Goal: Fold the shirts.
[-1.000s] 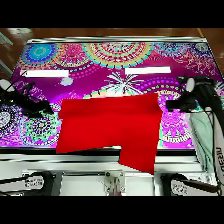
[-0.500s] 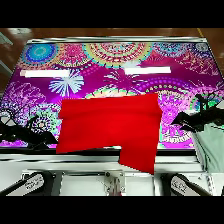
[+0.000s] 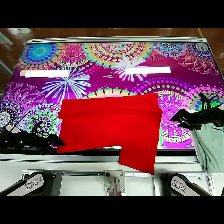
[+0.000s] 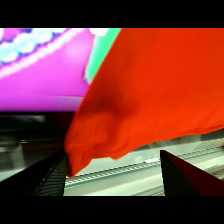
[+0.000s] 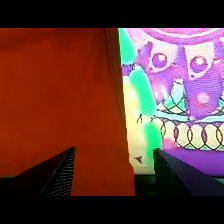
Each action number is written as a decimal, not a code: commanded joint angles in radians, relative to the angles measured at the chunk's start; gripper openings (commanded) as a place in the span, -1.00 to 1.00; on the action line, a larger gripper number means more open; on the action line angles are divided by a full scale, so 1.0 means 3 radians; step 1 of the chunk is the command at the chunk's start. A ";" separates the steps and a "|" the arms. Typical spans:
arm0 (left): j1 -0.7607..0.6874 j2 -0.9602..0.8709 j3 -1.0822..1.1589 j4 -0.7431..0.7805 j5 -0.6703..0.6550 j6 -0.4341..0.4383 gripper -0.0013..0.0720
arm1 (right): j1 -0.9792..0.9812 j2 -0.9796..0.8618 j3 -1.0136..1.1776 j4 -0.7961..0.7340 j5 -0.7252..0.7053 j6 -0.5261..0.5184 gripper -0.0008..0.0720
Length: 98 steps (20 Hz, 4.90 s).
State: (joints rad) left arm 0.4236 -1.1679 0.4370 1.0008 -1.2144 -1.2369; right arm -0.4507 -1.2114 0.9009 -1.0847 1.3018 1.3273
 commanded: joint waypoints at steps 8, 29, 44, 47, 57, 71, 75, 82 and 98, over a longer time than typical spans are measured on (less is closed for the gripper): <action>-0.0001 -0.0027 -0.0142 -0.0656 -0.0092 0.0426 -0.86 | -0.0004 0.0004 -0.0932 0.0046 0.0104 -0.0159 0.69; -0.0001 0.0014 -0.0067 -0.0659 0.0050 0.0460 -0.87 | -0.0001 0.0004 -0.1719 0.0992 -0.0303 -0.0851 -0.80; -0.0409 -0.0057 0.1301 -0.0820 0.0964 0.0229 -0.86 | 0.0802 -0.0212 0.0122 0.1925 -0.1475 -0.1359 -0.80; -0.0526 -0.0507 0.1673 -0.0821 0.0970 0.0153 -0.86 | 0.0830 -0.0608 0.0460 0.1849 -0.1486 -0.1185 -0.80; -0.0823 -0.1472 0.2295 -0.0819 0.0927 -0.0257 0.24 | 0.0829 -0.1347 0.0589 0.1853 -0.1672 -0.1190 0.80; -0.0568 -0.1164 0.2586 -0.0771 -0.0109 -0.0342 0.63 | 0.0580 -0.1695 0.0900 0.1106 -0.0935 -0.0392 0.90; -0.0741 -0.1074 0.2588 -0.0902 -0.0072 -0.0328 0.63 | 0.0581 -0.1854 0.0900 0.1368 -0.0818 -0.0401 0.90; -0.1219 -0.1073 0.2588 -0.1095 0.0303 -0.0240 0.53 | 0.0580 -0.1952 0.0921 0.1396 -0.0721 -0.0520 -0.82; -0.3360 -0.1631 0.2589 -0.2103 0.2141 -0.0043 -0.82 | 0.0579 0.0242 0.1036 0.1204 0.0401 -0.0011 -0.80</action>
State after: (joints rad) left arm -0.4946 -1.6138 1.2125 0.5220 -0.6724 -1.2526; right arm -0.2768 -1.2545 1.2106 -0.7067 1.3766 1.2583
